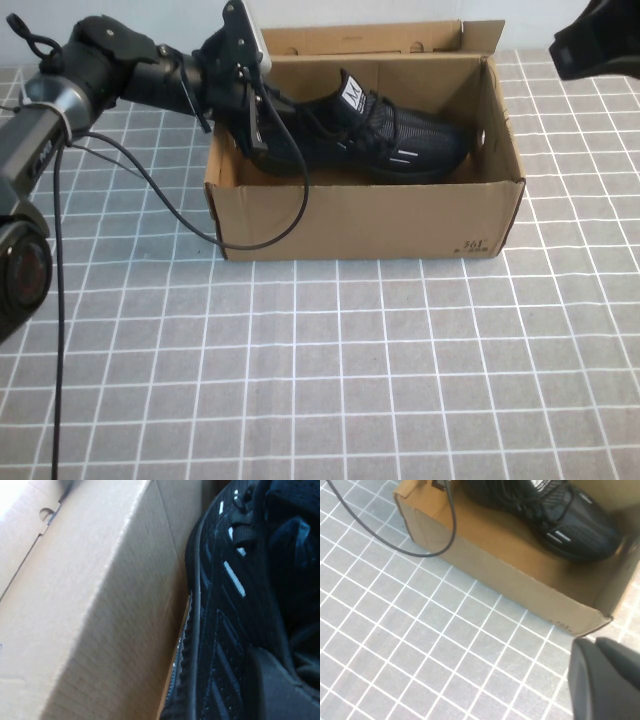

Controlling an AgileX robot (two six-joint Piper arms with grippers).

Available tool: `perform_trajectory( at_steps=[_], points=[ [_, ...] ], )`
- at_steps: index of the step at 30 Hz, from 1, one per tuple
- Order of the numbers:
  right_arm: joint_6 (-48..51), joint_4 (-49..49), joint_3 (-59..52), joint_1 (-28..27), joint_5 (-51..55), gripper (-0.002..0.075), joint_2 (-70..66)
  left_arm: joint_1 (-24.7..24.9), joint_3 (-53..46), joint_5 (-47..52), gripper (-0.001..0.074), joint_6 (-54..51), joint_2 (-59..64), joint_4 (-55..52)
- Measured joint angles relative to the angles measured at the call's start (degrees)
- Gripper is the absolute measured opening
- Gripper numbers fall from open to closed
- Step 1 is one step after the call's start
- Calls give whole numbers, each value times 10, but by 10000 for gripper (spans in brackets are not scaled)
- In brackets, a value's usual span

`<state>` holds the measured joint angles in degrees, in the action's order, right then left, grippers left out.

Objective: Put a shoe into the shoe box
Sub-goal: Place the shoe in the shoe box

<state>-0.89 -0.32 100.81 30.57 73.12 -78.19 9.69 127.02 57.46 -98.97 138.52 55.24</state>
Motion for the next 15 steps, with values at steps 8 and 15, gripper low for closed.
perform_trajectory(
  at_steps=[8,15],
  points=[
    [0,-7,0,0,0,-16,-12,0,0,-12,30,-25,13,17],
    [-1,-8,0,0,0,-16,-14,5,0,-35,30,-60,13,37]
  ],
)
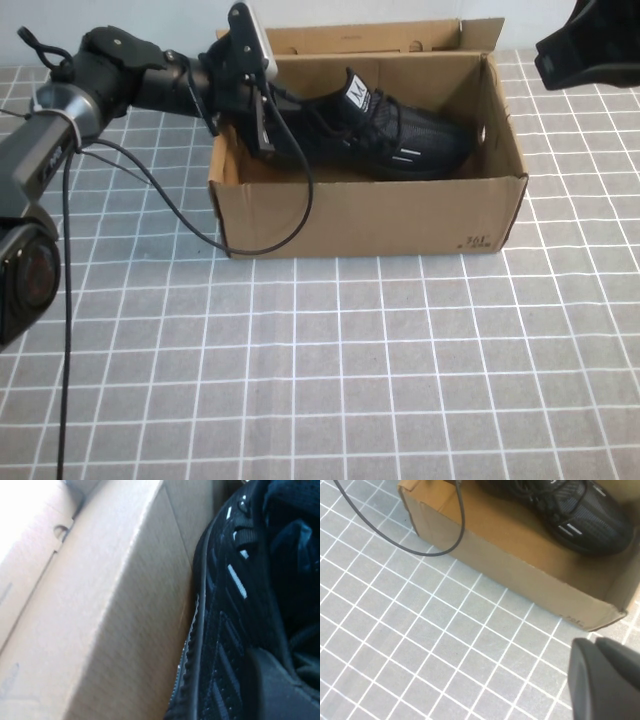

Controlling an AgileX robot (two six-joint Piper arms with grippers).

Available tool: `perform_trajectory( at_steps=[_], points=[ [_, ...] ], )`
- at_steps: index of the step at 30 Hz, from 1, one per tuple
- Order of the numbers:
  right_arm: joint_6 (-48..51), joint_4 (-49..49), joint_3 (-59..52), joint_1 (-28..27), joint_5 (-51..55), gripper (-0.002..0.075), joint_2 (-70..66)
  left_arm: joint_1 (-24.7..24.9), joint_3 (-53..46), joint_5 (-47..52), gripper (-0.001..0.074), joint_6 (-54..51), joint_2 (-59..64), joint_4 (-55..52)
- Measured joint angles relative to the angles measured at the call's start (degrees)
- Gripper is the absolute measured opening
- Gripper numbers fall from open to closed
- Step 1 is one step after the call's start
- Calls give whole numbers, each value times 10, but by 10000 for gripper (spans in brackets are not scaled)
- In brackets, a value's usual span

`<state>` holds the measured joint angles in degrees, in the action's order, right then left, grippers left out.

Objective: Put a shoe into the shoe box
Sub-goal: Place the shoe in the shoe box

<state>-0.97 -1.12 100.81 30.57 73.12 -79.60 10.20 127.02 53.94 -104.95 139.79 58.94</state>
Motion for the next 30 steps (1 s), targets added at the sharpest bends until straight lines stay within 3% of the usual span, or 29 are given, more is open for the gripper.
perform_trajectory(
  at_steps=[15,18,24,27,30],
  points=[
    [0,-23,0,0,0,-16,0,11,0,-32,50,-28,1,12],
    [0,-24,0,0,0,-16,0,11,0,-43,135,-26,1,26],
    [0,-26,0,0,0,-16,0,11,0,-76,411,-22,1,92],
    [0,-27,0,0,0,-16,0,11,0,-82,455,-8,-9,106],
    [0,-29,0,0,0,-16,0,11,0,-82,465,71,-25,106]
  ],
)
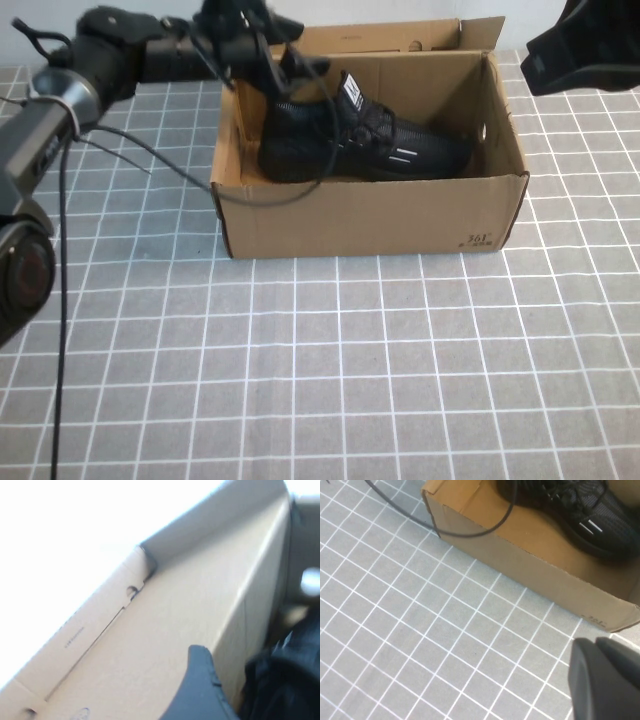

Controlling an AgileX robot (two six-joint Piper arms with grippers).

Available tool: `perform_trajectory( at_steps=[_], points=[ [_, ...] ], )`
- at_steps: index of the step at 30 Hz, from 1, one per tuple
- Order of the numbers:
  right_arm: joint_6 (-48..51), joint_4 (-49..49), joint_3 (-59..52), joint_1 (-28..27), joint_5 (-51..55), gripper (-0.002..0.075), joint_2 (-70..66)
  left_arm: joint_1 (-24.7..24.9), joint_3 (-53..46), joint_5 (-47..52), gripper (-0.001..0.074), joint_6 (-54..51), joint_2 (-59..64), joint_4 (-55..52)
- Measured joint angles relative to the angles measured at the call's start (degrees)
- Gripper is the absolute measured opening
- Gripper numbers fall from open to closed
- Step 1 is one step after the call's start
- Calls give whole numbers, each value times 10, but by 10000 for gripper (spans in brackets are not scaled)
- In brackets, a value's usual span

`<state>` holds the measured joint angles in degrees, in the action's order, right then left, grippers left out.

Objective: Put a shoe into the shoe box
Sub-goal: Place the shoe in the shoe box

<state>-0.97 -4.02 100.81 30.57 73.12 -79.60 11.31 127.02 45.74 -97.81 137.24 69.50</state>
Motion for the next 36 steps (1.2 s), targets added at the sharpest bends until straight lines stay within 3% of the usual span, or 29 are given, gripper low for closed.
perform_trajectory(
  at_steps=[6,9,16,25,29,36],
  points=[
    [0,2,0,0,0,-16,0,-5,0,11,396,255,-60,-77],
    [1,6,0,0,0,-16,0,0,1,56,354,334,-90,-138],
    [10,7,-13,0,0,-16,0,23,2,120,337,571,-108,-189],
    [21,7,-23,0,-2,-16,0,104,2,76,335,651,-105,-345],
    [25,7,-23,0,-2,-16,0,115,2,66,336,671,-91,-374],
    [28,7,-23,0,-3,-16,0,115,2,22,437,674,-53,-388]
  ],
)
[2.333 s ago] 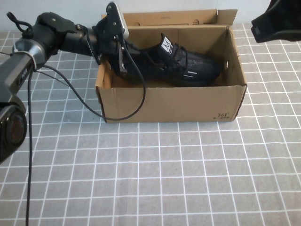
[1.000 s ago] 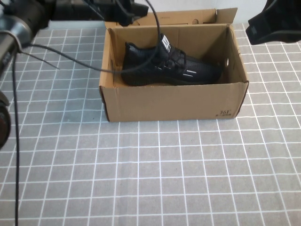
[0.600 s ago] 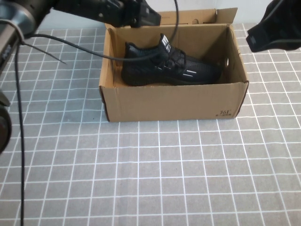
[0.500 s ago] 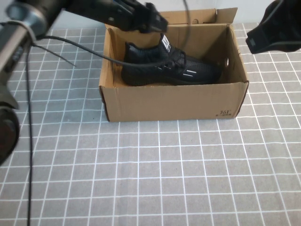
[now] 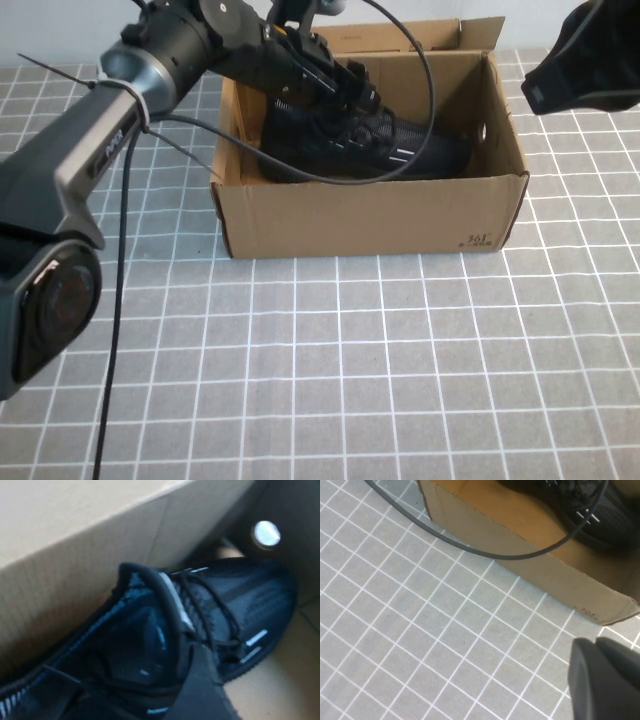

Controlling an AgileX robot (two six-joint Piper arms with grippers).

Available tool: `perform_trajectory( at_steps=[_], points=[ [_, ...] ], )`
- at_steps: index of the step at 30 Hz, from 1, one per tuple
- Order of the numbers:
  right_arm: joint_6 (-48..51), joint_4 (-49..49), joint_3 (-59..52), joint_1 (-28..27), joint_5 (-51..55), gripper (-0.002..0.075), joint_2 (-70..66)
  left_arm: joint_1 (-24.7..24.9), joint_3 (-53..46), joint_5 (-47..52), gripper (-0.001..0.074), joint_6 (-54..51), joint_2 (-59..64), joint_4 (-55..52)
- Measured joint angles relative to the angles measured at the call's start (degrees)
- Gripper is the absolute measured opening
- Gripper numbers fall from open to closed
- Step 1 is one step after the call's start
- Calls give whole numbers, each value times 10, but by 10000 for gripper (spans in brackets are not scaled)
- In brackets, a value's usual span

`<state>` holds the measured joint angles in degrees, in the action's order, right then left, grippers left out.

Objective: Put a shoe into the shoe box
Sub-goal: Place the shoe in the shoe box

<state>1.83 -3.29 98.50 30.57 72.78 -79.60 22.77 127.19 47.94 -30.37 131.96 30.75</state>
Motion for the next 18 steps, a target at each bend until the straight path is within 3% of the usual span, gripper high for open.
perform_trajectory(
  at_steps=[9,18],
  points=[
    [0,5,0,0,0,-16,0,0,0,-64,459,1,7,0],
    [0,3,0,0,0,-16,0,0,0,-68,461,10,46,6]
  ],
)
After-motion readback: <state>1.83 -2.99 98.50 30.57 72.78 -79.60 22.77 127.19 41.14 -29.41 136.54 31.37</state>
